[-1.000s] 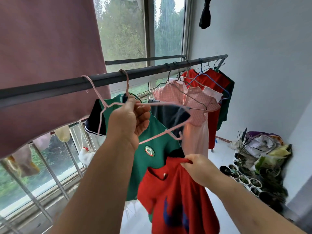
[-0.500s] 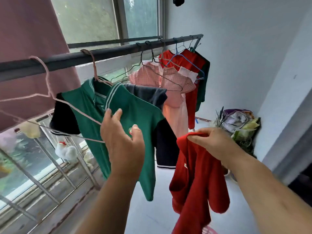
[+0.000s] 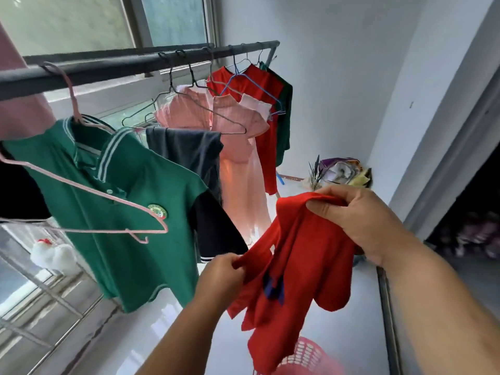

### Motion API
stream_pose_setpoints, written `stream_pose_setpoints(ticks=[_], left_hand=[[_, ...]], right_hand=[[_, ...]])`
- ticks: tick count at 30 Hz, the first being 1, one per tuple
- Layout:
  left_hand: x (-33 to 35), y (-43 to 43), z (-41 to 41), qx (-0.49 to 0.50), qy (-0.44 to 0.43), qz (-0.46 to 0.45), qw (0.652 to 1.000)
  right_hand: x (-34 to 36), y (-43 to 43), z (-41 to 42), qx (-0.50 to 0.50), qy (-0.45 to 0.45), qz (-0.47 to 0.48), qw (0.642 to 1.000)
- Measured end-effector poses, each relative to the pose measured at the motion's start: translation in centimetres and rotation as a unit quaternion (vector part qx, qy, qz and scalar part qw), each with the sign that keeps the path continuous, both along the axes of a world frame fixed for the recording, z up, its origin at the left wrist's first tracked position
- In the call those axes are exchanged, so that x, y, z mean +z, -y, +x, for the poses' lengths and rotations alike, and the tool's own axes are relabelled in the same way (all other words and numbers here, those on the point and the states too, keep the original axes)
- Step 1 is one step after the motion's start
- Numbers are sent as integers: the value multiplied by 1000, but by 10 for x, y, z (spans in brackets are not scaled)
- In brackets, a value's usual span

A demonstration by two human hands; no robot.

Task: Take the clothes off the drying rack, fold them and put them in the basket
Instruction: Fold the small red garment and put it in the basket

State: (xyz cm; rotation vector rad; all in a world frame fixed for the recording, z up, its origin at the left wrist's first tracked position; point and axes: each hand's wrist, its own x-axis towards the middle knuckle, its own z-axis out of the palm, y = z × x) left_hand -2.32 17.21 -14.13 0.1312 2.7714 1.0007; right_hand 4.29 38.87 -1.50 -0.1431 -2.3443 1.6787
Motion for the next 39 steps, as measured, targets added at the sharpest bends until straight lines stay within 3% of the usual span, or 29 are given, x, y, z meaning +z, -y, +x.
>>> stream_pose_setpoints(ticks=[4,9,14,20,25,32,35,39], left_hand=[[6,-2,-8,42,-47,48,997],[30,-14,-19,49,-59,170,983],[51,-19,-18,11,-27,195,980],[69,-26,-9,-43,-16,181,982],[82,-27,-7,-33,-33,184,982],[84,-21,-6,-53,-5,175,983],[81,-21,-4,-64,17,171,983],[76,-23,-5,-26,-10,183,983]], right_hand=[[-14,-23,10,-33,24,-2,999],[-48,-52,20,-83,93,126,984],[-65,-73,36,-78,170,204,961],[-66,-73,54,3,214,85,973],[-78,-76,54,-29,241,36,969],[-79,-78,57,-12,174,-55,983],[-82,-75,53,-34,142,-3,989],[-86,-62,49,-37,142,139,979]])
